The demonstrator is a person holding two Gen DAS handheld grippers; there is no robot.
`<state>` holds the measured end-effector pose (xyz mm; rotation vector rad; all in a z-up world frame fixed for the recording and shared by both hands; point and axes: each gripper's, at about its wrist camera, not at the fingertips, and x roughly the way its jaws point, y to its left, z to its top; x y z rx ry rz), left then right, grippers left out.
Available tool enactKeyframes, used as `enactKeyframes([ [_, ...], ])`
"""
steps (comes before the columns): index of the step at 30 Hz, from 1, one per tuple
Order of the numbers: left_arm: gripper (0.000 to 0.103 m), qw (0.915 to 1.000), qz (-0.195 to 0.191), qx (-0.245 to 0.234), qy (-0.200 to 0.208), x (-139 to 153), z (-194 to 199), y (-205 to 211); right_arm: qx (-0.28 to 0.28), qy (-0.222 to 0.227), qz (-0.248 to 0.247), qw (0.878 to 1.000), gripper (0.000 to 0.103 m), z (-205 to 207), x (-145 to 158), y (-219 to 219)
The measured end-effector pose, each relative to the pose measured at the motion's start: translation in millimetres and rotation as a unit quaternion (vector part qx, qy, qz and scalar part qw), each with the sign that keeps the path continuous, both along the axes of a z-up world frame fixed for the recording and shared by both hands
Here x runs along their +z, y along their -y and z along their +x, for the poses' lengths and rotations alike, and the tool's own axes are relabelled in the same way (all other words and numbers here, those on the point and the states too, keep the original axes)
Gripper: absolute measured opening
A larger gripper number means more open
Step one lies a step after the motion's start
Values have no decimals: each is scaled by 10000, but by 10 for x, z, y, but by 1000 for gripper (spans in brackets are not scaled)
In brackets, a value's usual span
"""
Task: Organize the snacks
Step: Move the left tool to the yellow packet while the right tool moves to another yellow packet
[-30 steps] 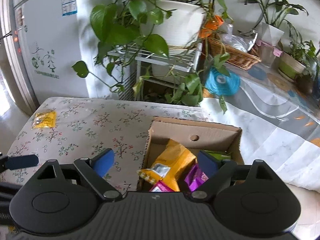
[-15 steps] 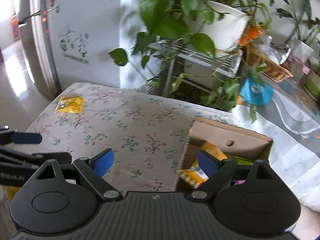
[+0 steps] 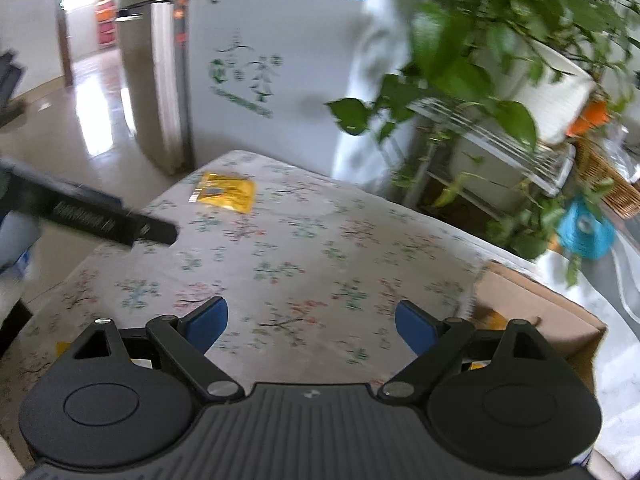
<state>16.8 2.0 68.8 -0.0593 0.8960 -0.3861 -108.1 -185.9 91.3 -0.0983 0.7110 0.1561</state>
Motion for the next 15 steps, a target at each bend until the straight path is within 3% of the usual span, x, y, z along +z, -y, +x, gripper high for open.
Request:
enactKeyframes([
  [10, 88, 9996, 283, 27, 79, -52, 309, -119, 1057, -350, 455, 9927, 94, 1, -186, -465],
  [15, 88, 9961, 732, -277, 400, -91, 456, -30, 1471, -634, 498, 9858, 94, -24, -344, -717],
])
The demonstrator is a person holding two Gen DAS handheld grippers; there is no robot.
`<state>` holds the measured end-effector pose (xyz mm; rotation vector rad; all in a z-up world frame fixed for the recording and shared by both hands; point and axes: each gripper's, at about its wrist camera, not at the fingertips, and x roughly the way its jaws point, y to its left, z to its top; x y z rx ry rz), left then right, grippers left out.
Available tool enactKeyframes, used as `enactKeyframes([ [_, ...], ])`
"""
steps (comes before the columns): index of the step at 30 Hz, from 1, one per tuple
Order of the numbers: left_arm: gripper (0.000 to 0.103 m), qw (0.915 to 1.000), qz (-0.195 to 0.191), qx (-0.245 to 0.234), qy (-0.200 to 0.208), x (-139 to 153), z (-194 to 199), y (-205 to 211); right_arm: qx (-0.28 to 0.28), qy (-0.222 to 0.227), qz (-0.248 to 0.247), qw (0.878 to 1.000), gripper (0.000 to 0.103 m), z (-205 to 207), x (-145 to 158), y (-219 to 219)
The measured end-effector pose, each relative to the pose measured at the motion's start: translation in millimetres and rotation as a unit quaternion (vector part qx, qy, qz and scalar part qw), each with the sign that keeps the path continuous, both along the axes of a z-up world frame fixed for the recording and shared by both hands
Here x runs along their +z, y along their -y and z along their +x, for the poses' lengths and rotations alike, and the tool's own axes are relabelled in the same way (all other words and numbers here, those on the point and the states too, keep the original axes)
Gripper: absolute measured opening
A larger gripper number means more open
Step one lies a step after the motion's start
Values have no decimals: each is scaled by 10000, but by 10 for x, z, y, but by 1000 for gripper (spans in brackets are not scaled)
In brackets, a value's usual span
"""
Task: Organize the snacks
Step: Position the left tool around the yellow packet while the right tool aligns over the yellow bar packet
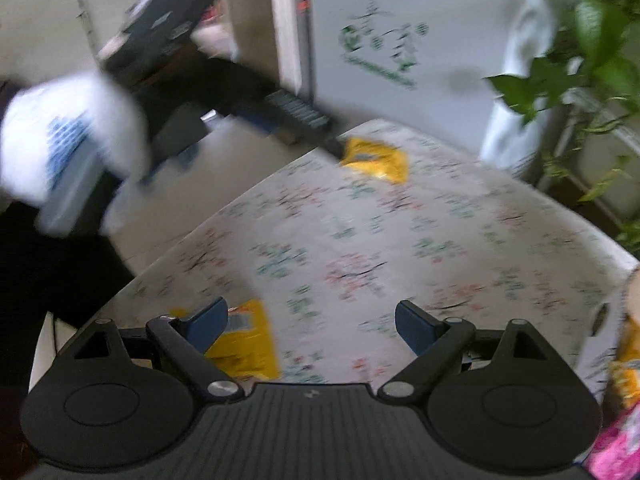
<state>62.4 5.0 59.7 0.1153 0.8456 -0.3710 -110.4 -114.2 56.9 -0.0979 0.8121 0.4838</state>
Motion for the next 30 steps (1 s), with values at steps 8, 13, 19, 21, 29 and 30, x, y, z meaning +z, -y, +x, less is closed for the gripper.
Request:
enactKeyframes([
  [8, 88, 9933, 634, -855, 448, -128, 157, 203, 705, -285, -209, 9969, 94, -53, -245, -365],
  [13, 88, 9933, 608, -905, 394, -188, 332, 216, 994, 75, -192, 9948, 94, -145, -283, -540],
  [19, 88, 9925, 496, -1033, 430, -243, 560, 241, 1278, 331, -559, 9897, 94, -182, -383, -766],
  [21, 88, 9925, 463, -1060, 396, -276, 623, 251, 1226, 310, -685, 9896, 93, -154, -428, -810],
  [29, 88, 9865, 557, -1501, 339, -479, 765, 400, 326, -223, -608, 9974, 86, 86, -510, -584],
  [30, 88, 9850, 622, -1566, 373, -504, 769, 426, 126, -305, -565, 9979, 86, 119, -512, -535],
])
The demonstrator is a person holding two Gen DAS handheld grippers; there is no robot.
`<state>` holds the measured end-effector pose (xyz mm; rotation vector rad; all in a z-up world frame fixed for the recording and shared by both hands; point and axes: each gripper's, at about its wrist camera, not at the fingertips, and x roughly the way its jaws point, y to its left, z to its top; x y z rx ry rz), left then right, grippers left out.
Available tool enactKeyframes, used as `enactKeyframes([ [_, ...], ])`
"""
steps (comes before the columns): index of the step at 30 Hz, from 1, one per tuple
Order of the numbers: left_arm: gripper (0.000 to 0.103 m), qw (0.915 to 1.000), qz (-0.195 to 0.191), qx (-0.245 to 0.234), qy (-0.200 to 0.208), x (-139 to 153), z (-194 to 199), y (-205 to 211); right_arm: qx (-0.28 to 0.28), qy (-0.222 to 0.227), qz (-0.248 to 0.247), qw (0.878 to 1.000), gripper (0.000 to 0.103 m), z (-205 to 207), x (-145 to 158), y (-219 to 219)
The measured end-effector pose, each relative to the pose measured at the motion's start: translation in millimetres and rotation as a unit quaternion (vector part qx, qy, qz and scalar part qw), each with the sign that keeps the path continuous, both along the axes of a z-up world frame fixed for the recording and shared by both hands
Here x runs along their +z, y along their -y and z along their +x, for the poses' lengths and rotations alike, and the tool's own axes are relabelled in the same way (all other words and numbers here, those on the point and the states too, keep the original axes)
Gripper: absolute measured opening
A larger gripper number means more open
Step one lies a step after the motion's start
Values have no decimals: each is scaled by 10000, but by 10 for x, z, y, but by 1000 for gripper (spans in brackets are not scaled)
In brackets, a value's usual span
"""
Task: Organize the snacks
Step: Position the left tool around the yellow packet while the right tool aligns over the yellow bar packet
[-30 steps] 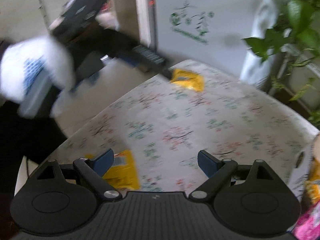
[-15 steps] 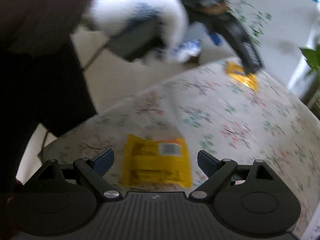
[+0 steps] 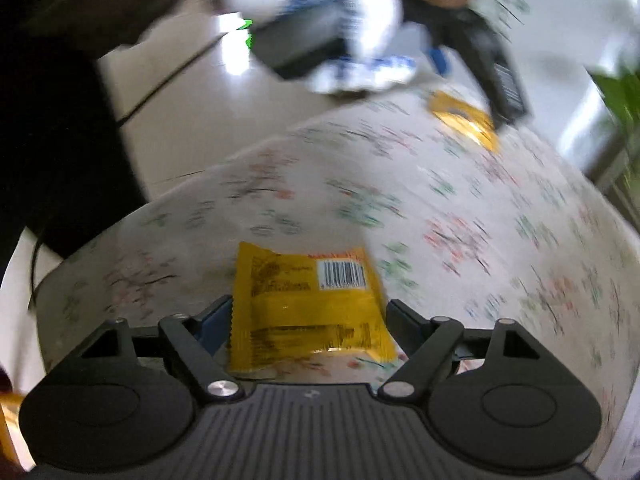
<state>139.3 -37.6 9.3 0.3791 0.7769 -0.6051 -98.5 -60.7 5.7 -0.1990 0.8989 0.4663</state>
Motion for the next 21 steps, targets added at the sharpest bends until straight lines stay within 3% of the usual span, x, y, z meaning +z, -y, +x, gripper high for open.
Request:
enactKeyframes([
  [6, 88, 9995, 158, -256, 66, -97, 86, 98, -1235, -290, 238, 9916, 85, 148, 5, 348],
  [11, 88, 9986, 339, -401, 42, -217, 136, 126, -2132, -600, 609, 9733, 90, 236, -6, 644],
  [17, 79, 9972, 89, -647, -354, -213, 105, 92, -1961, -1122, 1435, 9635, 94, 284, 33, 826],
  [18, 73, 9964, 116, -761, -364, -205, 61, 97, -1844, -1195, 1519, 9637, 94, 267, 56, 847],
  [21, 70, 9912, 141, -1118, -692, -172, -33, 101, -1458, -1209, 1456, 9710, 94, 244, 79, 829],
])
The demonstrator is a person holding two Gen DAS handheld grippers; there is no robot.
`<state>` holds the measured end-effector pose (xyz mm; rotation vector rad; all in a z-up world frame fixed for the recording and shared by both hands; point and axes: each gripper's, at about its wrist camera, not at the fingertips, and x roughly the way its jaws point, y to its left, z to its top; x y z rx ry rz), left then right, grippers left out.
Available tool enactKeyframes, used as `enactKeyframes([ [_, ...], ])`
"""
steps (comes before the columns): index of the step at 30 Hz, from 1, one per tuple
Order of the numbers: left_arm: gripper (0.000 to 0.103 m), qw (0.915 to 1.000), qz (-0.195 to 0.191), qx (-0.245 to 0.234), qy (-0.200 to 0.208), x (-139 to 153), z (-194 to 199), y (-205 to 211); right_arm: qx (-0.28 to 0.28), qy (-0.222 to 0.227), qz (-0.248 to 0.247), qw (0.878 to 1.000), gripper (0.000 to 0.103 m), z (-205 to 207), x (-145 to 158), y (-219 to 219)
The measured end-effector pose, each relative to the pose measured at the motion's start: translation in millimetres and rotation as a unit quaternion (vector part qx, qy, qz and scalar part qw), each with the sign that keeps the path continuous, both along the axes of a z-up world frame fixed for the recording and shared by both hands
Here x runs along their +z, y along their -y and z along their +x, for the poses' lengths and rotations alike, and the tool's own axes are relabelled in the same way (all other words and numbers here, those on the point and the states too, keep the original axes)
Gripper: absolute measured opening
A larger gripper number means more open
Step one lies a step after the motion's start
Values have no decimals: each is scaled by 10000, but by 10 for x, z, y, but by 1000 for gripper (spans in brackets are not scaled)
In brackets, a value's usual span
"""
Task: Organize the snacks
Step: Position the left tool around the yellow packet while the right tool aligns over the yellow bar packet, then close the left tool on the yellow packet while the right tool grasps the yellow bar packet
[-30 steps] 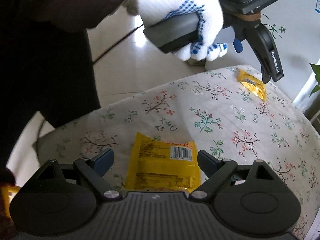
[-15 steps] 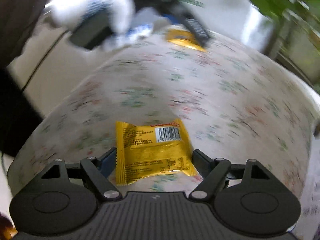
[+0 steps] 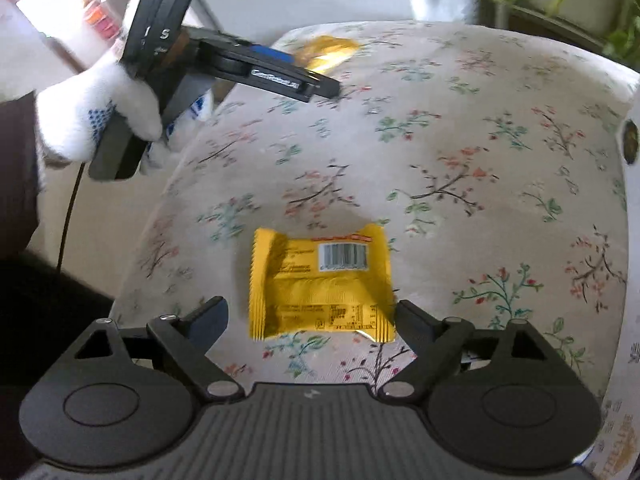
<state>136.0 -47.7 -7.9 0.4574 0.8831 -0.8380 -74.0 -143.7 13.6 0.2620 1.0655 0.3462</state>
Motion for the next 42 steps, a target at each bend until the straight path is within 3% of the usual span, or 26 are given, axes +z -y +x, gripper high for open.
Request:
enactKeyframes([
  [5, 72, 9995, 264, 33, 145, 41, -119, -11, 606, 495, -505, 9957, 94, -122, 122, -90],
  [13, 79, 9939, -159, 1088, -94, 43, 125, -38, 1196, 1222, -1178, 9782, 94, -41, 165, -112],
  [20, 80, 9936, -41, 1131, -16, -8, 226, 102, 2095, 1545, -1641, 9515, 94, -44, 75, -254],
  [27, 90, 9937, 139, 1110, -38, -80, 244, 174, 2646, 1779, -1753, 9315, 94, -18, 63, -362],
  [29, 97, 9932, 127, 1150, -111, -102, 264, 164, 2813, 1842, -1730, 9257, 94, -10, 76, -374],
  [30, 102, 9930, 127, 1167, -158, -117, 273, 160, 2860, 1849, -1693, 9248, 94, 0, 75, -373],
  [38, 103, 9925, -9, 1197, -246, -163, 285, 119, 2721, 1578, -1529, 9368, 94, 131, -35, -363],
  [42, 103, 9925, 2, 1191, -272, -158, 297, 124, 2611, 1315, -1450, 9453, 88, 133, -17, -346],
])
